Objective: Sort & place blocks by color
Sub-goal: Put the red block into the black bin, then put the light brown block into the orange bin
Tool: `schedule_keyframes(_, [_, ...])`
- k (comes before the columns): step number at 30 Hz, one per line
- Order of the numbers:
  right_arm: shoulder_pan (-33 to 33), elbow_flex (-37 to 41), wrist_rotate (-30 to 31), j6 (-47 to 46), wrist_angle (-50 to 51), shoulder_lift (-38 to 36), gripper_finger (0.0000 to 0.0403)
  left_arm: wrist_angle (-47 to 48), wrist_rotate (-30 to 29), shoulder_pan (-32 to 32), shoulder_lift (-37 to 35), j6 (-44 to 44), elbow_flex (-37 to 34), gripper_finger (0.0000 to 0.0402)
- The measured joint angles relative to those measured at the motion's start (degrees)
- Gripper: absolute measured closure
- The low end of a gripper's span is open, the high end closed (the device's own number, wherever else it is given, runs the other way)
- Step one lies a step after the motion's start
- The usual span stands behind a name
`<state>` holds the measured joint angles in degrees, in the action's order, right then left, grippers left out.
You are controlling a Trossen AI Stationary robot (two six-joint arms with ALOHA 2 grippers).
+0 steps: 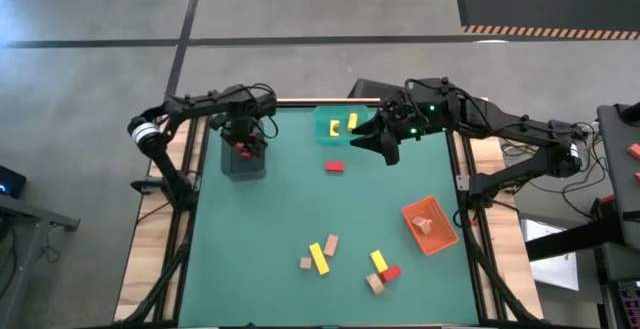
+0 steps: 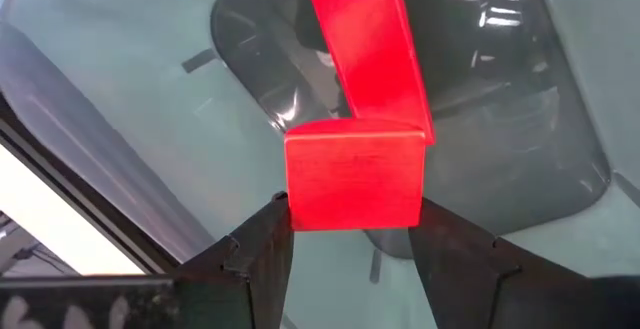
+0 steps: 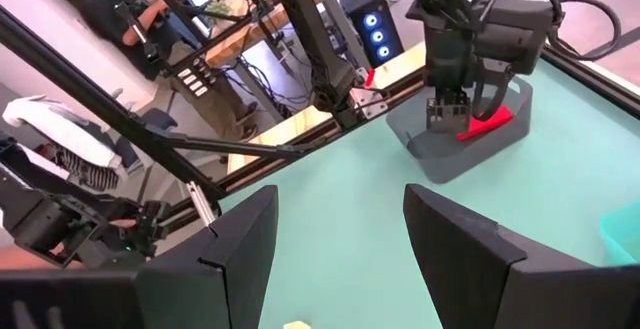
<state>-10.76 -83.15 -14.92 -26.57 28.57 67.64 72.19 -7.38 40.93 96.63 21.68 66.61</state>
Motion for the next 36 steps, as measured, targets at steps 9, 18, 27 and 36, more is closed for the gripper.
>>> schedule_keyframes(9, [0.00,0.00,0.04,-5.27,3.31,1.51,0.0195,-0.06,0.02,0.00,-0.12,-1.12,0.07,0.0181])
schedule_keyframes(18, [0.00,0.00,-0.32,-16.81,8.66,8.17,0.0195,-0.12,1.29,-1.08,-7.51,-1.07,0.18,0.0131])
schedule_keyframes(27, [3.86,0.00,-7.00,-26.84,17.91,13.67,0.0195,-12.94,4.55,-9.83,-24.71,9.95,-0.39,0.0131])
schedule_keyframes(36, [13.74,0.00,-7.94,-25.22,19.15,18.68,0.0195,-34.30,2.56,-20.73,-32.68,12.47,-0.44,0.0130])
